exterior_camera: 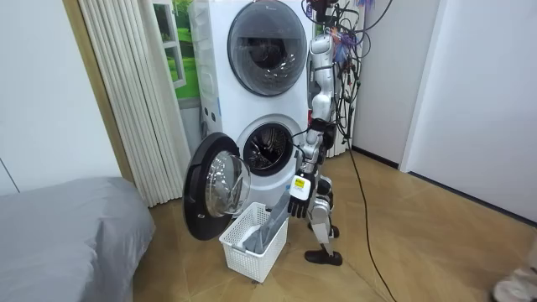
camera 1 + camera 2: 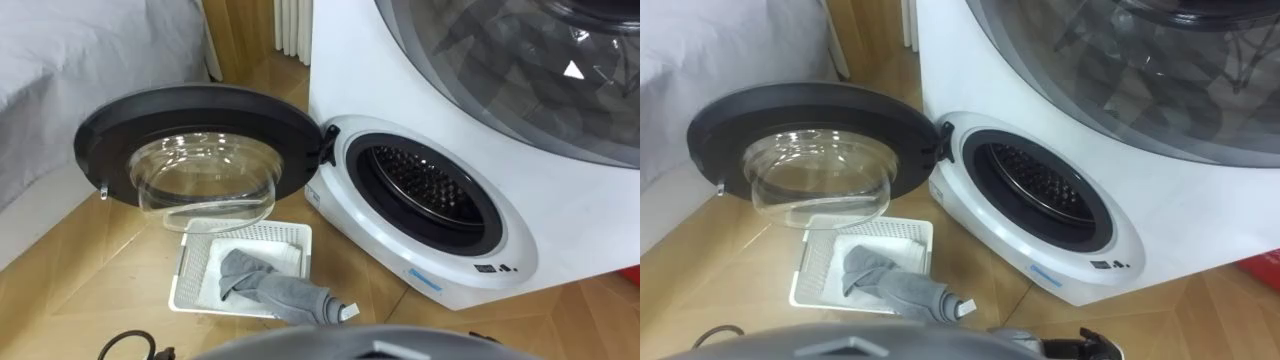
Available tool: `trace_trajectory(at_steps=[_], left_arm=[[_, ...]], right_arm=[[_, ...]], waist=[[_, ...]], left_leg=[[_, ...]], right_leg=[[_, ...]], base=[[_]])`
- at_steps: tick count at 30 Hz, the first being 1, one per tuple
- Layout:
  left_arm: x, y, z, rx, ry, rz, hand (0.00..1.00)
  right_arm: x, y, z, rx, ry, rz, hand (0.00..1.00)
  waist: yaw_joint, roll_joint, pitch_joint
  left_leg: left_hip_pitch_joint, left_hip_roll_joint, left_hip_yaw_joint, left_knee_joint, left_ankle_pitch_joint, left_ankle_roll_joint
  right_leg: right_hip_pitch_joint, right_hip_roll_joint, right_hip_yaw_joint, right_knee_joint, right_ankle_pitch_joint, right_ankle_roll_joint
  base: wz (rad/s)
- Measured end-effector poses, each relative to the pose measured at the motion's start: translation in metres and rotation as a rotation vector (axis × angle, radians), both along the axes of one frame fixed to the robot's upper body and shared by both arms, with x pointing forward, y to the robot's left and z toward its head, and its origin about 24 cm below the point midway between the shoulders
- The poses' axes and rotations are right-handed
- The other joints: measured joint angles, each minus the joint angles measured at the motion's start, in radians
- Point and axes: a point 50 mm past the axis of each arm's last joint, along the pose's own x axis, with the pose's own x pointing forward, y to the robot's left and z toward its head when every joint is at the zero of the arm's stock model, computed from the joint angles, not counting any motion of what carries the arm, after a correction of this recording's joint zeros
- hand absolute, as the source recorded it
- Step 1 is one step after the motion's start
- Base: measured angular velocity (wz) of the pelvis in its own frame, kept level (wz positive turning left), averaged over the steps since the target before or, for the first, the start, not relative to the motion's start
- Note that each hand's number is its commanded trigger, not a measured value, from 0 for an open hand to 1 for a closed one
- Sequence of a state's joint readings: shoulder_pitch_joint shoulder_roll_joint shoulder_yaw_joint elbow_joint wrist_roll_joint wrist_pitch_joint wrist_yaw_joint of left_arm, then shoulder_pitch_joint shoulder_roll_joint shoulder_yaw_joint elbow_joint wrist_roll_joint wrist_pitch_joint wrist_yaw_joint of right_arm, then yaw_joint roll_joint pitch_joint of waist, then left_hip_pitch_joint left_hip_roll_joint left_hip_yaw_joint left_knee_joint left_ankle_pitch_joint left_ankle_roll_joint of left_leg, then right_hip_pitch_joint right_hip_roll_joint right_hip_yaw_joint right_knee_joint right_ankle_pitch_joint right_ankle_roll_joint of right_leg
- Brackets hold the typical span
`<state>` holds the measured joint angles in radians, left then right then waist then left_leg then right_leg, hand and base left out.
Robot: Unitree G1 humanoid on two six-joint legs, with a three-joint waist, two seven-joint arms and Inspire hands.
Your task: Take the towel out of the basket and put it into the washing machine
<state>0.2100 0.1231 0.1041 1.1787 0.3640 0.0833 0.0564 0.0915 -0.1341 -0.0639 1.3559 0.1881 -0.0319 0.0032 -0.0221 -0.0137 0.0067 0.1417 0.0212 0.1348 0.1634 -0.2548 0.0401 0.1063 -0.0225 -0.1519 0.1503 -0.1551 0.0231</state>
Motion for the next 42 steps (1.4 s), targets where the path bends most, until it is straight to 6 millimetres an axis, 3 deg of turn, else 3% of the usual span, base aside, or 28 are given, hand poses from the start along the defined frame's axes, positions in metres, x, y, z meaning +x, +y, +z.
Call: trace_trajectory(at_steps=[11, 15, 22, 31, 36, 42], left_arm=[[0.001, 0.000, 0.000, -0.001, -0.003, -0.002, 0.00], [0.001, 0.001, 0.000, 0.001, -0.004, -0.003, 0.00], [0.012, 0.004, 0.002, 0.018, -0.035, -0.013, 0.00], [0.062, 0.010, 0.011, 0.090, -0.232, -0.082, 0.00], [0.110, -0.001, 0.021, 0.102, -0.394, -0.174, 0.00], [0.156, -0.023, 0.032, 0.099, -0.530, -0.331, 0.00]], right_arm=[[0.001, 0.000, 0.000, 0.000, -0.001, 0.006, 0.00], [0.001, 0.000, 0.000, 0.001, -0.002, 0.015, 0.00], [0.008, 0.000, 0.001, 0.000, -0.025, 0.032, 0.00], [0.032, 0.002, 0.003, -0.006, -0.070, 0.155, 0.00], [0.051, 0.000, 0.007, -0.022, -0.118, 0.235, 0.00], [0.090, 0.010, 0.013, -0.021, -0.201, 0.349, 0.00]], waist=[[0.000, -0.002, 0.0010], [0.000, -0.013, 0.0071], [-0.002, -0.018, 0.0044], [0.000, -0.016, 0.0000], [-0.001, -0.001, -0.0043], [-0.004, 0.015, 0.0044]], left_leg=[[0.000, 0.000, 0.000, -0.001, 0.000, 0.000], [-0.002, 0.000, -0.001, 0.000, 0.000, 0.000], [-0.015, 0.000, -0.007, 0.006, 0.000, 0.000], [-0.077, 0.000, -0.008, 0.025, 0.000, 0.000], [-0.139, -0.003, -0.007, 0.044, 0.001, 0.000], [-0.206, -0.001, 0.003, 0.043, 0.015, 0.000]], right_leg=[[-0.001, 0.000, 0.000, 0.000, 0.000, 0.000], [-0.002, 0.000, -0.002, 0.000, 0.000, 0.000], [-0.009, -0.001, -0.016, 0.001, 0.000, 0.000], [-0.062, -0.003, -0.013, 0.004, 0.003, -0.004], [-0.118, -0.004, -0.012, 0.005, 0.009, -0.006], [-0.217, -0.006, 0.006, 0.043, 0.010, -0.007]], base=[[0.00], [0.00], [0.03], [0.00], [0.00], [-0.10]])
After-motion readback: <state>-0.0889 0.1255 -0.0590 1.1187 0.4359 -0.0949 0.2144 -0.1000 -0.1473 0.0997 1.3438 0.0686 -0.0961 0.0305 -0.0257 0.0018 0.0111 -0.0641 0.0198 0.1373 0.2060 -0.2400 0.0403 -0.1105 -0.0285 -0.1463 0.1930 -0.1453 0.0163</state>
